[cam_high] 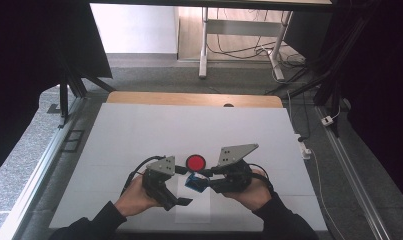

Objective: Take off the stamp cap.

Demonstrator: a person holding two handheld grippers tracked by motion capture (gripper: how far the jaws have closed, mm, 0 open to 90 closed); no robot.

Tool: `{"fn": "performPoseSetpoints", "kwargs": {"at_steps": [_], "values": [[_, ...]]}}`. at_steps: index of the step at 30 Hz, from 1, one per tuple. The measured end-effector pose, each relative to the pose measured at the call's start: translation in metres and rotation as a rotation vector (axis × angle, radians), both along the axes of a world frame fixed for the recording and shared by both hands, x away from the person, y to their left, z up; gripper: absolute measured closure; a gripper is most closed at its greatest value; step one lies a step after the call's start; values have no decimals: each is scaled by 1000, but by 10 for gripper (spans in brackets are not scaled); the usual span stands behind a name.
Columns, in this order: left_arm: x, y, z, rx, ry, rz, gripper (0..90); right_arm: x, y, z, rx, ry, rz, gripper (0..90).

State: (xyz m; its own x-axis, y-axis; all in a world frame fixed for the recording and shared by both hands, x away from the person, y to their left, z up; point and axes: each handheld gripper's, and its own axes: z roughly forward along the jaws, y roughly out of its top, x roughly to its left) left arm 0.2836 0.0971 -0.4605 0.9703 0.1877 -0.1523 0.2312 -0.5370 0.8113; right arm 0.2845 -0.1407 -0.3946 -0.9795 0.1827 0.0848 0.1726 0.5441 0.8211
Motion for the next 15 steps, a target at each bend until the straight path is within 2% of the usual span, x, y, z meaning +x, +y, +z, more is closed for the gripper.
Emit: {"fn": "performPoseSetpoints", "kwargs": {"at_steps": [3, 5, 6, 8, 13, 15], "values": [[2, -3, -1, -5, -8, -39, 85, -1, 1, 0, 0, 1, 14, 701], [4, -4, -2, -12, -10, -72, 174, -2, 1, 0, -1, -2, 23, 701], [4, -4, -2, -12, -10, -72, 203, -2, 1, 0, -1, -2, 28, 701], [7, -3, -4, -23, -2, -112, 283, -2, 1, 1, -1, -3, 35, 702], [8, 0, -4, -44, 1, -139, 463, -3, 1, 1, 2, -2, 53, 701], [8, 2, -5, -57, 6, -155, 503, -4, 2, 1, 2, 0, 58, 702]]}}
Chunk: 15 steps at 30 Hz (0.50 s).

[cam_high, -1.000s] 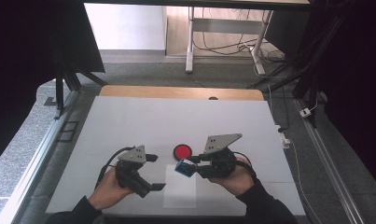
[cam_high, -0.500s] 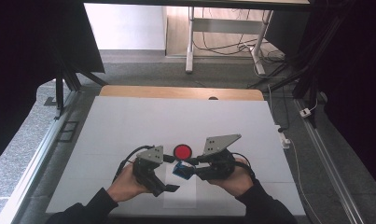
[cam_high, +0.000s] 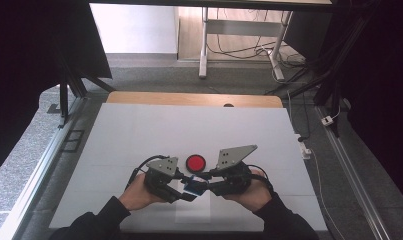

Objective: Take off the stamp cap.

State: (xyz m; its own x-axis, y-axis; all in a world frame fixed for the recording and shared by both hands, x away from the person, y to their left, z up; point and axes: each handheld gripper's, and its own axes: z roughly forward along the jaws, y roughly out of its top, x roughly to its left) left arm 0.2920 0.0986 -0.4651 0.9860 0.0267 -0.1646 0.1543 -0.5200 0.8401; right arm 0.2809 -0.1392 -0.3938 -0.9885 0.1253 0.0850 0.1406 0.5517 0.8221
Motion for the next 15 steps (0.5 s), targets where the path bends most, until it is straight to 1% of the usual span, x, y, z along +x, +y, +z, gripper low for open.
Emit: {"fn": "performPoseSetpoints", "kwargs": {"at_steps": [1, 2, 8, 12, 13, 14, 15], "values": [[0, 1, 0, -6, -1, -10, 531, 0, 0, 0, -2, 0, 2, 701], [0, 1, 0, -6, -1, -10, 545, 0, 0, 0, -3, 0, 4, 702], [-1, 2, -2, -32, -5, -30, 595, 0, 1, -1, -2, 6, 13, 701], [-1, 2, -3, -33, -4, -38, 636, 0, 0, -1, 0, 8, 14, 702], [0, 2, -3, -38, 0, -41, 643, 0, 0, -1, -1, 8, 13, 701], [0, 3, -3, -56, 13, -41, 648, 0, 0, -1, -1, 9, 13, 701], [1, 3, -3, -60, 18, -43, 655, 0, 0, -1, -1, 8, 12, 701]]}}
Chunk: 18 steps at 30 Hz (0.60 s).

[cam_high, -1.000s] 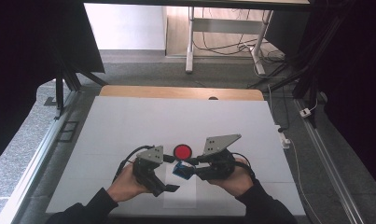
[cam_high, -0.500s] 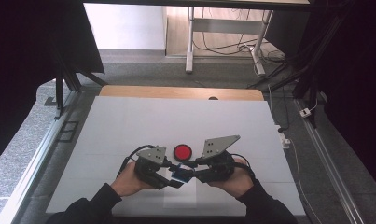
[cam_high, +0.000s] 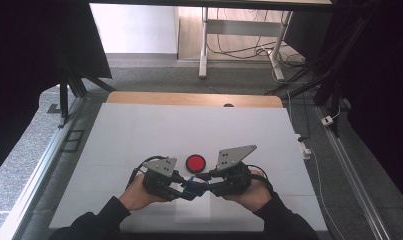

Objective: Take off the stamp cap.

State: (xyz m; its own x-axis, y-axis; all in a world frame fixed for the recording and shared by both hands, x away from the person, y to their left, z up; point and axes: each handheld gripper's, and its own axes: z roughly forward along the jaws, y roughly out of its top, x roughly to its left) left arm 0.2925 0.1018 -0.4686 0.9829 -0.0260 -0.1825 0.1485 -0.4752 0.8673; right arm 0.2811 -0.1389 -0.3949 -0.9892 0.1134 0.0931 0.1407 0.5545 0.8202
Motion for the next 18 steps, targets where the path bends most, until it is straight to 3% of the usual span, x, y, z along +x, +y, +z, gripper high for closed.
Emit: {"fn": "performPoseSetpoints", "kwargs": {"at_steps": [14, 16, 17, 18], "values": [[2, 1, -2, -22, 58, -22, 686, 0, -1, 0, 11, 12, 13, 701], [3, 2, -3, -24, 69, -15, 687, 0, -1, -1, 15, -4, 10, 702], [3, 2, -3, -24, 83, -9, 688, -1, -1, -1, 18, -11, 8, 702], [5, 3, -2, -29, 134, -1, 687, -1, -1, 0, 19, -22, 4, 702]]}}
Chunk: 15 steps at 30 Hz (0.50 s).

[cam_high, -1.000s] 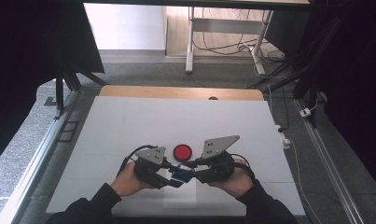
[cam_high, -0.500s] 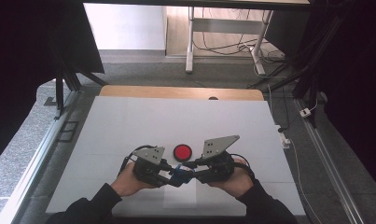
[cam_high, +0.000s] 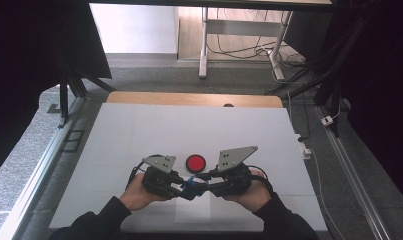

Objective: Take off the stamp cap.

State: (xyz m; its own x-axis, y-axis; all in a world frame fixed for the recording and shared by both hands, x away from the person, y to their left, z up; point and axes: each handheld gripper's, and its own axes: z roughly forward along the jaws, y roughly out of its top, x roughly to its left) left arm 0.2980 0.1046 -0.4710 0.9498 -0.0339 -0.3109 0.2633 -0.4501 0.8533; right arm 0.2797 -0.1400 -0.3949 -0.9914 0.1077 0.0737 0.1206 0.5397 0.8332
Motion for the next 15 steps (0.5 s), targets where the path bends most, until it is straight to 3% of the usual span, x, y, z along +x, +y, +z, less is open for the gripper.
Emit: {"fn": "performPoseSetpoints", "kwargs": {"at_steps": [2, 5, 9, 13, 15], "values": [[0, 0, 0, 0, -1, 2, 688, 0, 0, 1, 5, -8, -3, 702], [-3, 0, 3, 2, -48, -6, 690, 1, -1, 1, 9, 4, 4, 702], [-8, 1, 6, -11, -120, -32, 691, 7, -5, -2, 65, 95, 29, 702], [-9, 1, 6, -4, -136, -41, 692, 12, -7, -4, 81, 147, 44, 702], [-8, 1, 5, 7, -119, -32, 691, 12, -6, -5, 75, 142, 43, 702]]}}
